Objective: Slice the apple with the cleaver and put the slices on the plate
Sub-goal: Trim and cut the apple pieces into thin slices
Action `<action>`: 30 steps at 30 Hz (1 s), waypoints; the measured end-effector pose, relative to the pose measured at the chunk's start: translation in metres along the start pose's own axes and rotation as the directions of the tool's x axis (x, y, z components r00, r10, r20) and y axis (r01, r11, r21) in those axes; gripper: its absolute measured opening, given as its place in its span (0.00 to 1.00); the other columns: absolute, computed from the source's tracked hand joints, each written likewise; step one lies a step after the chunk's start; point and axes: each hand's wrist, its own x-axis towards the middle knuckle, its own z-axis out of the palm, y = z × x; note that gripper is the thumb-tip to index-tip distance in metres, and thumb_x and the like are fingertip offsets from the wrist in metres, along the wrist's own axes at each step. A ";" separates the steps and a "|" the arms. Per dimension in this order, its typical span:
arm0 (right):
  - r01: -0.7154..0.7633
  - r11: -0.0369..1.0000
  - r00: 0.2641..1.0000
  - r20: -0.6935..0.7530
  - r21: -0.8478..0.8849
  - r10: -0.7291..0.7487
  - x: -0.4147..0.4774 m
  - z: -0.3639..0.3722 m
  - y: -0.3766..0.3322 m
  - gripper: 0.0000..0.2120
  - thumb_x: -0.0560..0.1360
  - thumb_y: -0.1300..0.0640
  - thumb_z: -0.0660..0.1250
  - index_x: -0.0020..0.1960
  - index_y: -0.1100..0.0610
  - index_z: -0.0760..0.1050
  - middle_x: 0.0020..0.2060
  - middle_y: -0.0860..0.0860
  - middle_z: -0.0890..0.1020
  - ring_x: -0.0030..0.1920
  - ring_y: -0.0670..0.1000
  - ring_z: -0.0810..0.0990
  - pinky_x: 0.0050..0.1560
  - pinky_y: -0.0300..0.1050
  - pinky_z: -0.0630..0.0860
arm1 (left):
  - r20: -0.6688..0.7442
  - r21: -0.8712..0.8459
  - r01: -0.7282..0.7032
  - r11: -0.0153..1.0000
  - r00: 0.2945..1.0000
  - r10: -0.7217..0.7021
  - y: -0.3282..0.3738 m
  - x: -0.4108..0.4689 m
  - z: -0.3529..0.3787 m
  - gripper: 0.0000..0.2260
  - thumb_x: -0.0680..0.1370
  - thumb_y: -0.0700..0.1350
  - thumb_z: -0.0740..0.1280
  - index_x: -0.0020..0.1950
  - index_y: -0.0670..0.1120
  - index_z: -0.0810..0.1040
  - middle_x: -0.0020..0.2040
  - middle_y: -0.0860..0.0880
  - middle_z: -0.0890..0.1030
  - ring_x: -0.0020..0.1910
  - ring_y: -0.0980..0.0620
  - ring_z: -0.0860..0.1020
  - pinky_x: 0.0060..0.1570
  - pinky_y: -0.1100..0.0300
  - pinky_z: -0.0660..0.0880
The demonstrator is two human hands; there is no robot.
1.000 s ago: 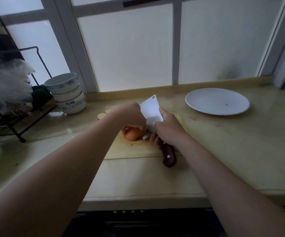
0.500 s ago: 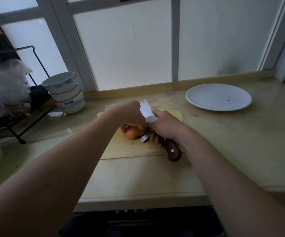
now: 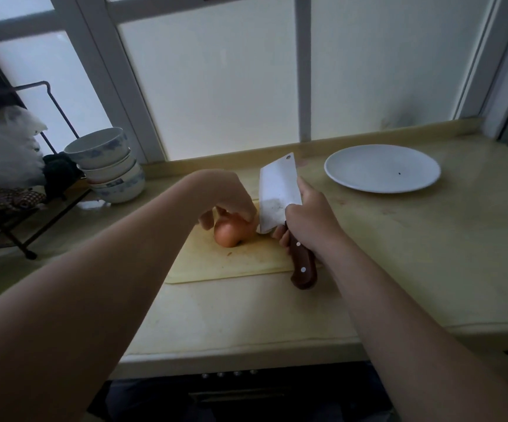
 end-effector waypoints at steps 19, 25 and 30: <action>0.002 0.997 0.999 0.042 0.073 -0.005 -0.004 0.003 -0.003 0.41 0.75 0.69 0.51 0.85 0.44 0.53 0.37 0.62 0.83 0.24 0.53 0.77 0.24 0.45 0.77 | 0.044 0.088 0.066 0.994 0.997 -0.070 0.028 0.001 0.012 0.23 0.79 0.40 0.66 0.73 0.38 0.66 0.65 0.34 0.72 0.57 0.31 0.79 0.57 0.42 0.80; 0.006 0.998 0.999 0.031 0.068 -0.008 -0.003 0.003 -0.003 0.41 0.74 0.69 0.52 0.84 0.46 0.56 0.37 0.62 0.83 0.23 0.52 0.77 0.25 0.45 0.77 | 0.060 0.088 0.079 0.993 0.995 -0.085 0.029 0.003 0.013 0.21 0.79 0.40 0.65 0.71 0.37 0.68 0.65 0.37 0.73 0.62 0.36 0.75 0.59 0.44 0.78; 0.004 0.997 1.000 0.029 0.083 -0.006 -0.002 0.002 -0.004 0.40 0.74 0.69 0.53 0.83 0.47 0.58 0.37 0.62 0.83 0.23 0.52 0.76 0.24 0.44 0.75 | 0.048 0.090 0.056 0.994 0.997 -0.061 0.033 -0.001 0.011 0.13 0.80 0.40 0.65 0.63 0.39 0.68 0.46 0.41 0.70 0.54 0.40 0.72 0.54 0.47 0.76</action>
